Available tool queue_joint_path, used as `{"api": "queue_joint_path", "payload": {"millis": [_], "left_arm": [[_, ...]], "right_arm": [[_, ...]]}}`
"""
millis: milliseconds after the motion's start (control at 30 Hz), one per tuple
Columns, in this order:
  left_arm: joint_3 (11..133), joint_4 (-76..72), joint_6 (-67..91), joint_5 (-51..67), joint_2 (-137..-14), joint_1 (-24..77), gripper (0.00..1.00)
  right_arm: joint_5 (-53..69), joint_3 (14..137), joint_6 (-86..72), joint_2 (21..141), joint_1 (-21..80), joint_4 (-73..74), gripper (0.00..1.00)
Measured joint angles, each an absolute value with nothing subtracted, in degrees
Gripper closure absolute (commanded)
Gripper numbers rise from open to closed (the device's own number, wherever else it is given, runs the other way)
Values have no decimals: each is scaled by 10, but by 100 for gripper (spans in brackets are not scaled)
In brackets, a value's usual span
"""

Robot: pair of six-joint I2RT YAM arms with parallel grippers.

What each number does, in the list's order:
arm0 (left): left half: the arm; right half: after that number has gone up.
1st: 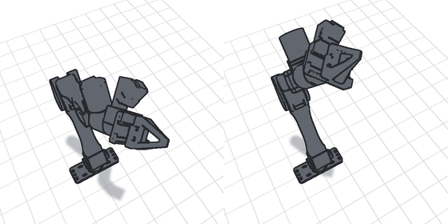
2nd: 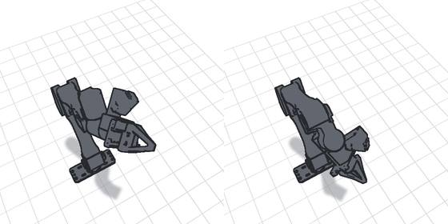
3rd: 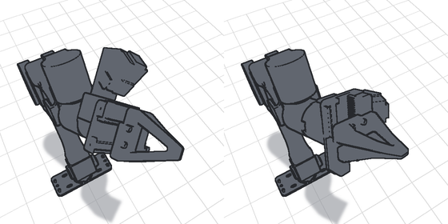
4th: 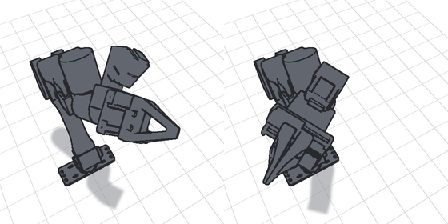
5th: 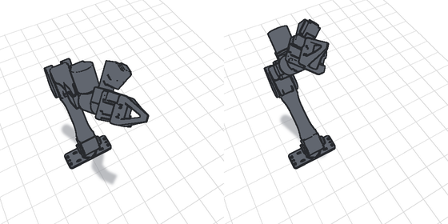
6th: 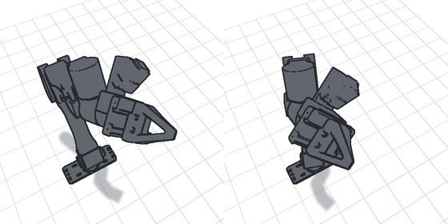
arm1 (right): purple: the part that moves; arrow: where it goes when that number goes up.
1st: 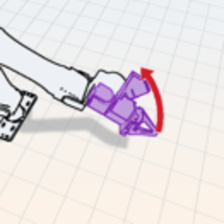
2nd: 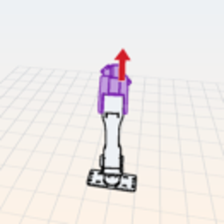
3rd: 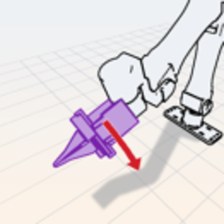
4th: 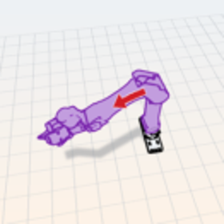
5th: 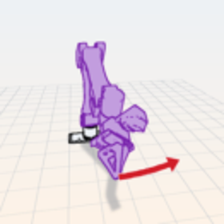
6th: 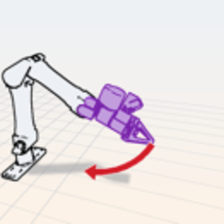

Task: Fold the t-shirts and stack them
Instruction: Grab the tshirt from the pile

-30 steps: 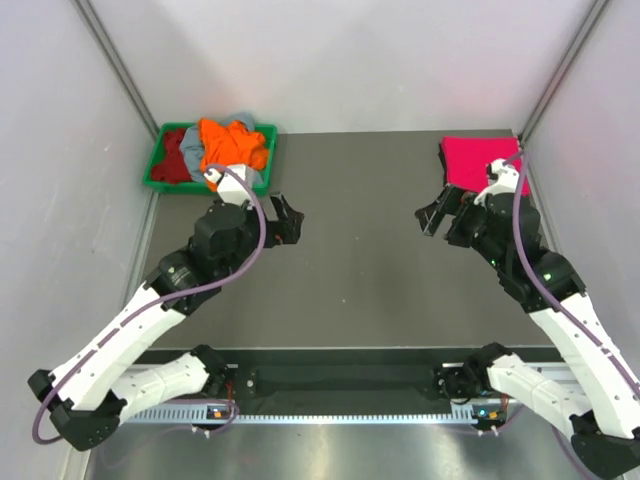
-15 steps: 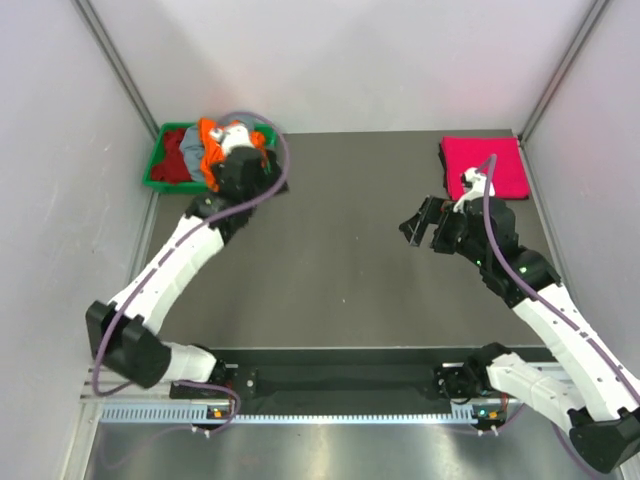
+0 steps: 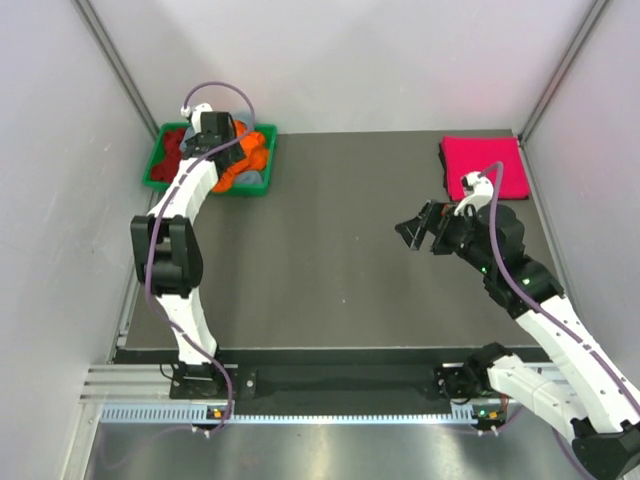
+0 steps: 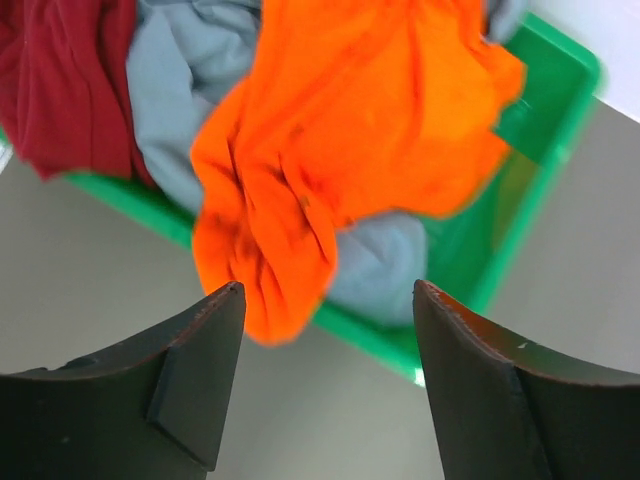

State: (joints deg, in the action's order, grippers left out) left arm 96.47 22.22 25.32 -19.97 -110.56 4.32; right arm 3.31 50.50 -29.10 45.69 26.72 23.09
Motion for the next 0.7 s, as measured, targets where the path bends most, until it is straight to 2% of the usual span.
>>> {"api": "queue_joint_path", "payload": {"millis": [67,267,367,433,467,500,567,700], "left_arm": [[995,221,247,-201,-1143,33,35],[1049,219,238,-201,-1226,22,33],[1053,220,237,-197,-1252,23,37],[1059,221,238,-199,-1266,23,49],[1060,220,237,-200,-1271,24,59],[1060,221,237,-200,-1273,23,81],[1060,218,232,-204,-1273,23,99],[1065,211,227,-201,-1273,23,100]], "right_arm": [[37,505,-286,460,267,229,0],[60,505,-281,483,267,220,0],[70,506,-281,499,267,219,0],[75,508,-281,509,267,218,0],[78,510,-281,514,267,220,0],[80,514,-281,519,267,221,0],[84,521,-283,524,267,220,1],[89,534,-288,526,267,218,0]]}}
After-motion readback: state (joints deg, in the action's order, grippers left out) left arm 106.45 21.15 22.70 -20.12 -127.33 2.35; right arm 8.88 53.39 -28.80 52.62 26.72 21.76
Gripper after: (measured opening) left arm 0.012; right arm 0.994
